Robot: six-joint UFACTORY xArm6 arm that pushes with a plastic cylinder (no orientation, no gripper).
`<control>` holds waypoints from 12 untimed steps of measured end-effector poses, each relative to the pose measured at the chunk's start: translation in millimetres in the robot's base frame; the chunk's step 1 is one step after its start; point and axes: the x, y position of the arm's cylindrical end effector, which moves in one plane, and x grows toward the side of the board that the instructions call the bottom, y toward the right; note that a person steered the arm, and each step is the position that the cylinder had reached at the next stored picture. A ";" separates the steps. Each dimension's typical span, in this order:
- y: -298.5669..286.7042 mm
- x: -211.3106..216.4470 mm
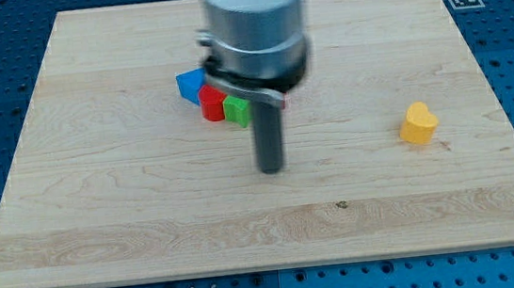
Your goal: Push the yellow heart closer to the group of blocks
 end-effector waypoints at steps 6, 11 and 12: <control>179.7 -36.1; 196.5 -53.8; 197.1 -63.6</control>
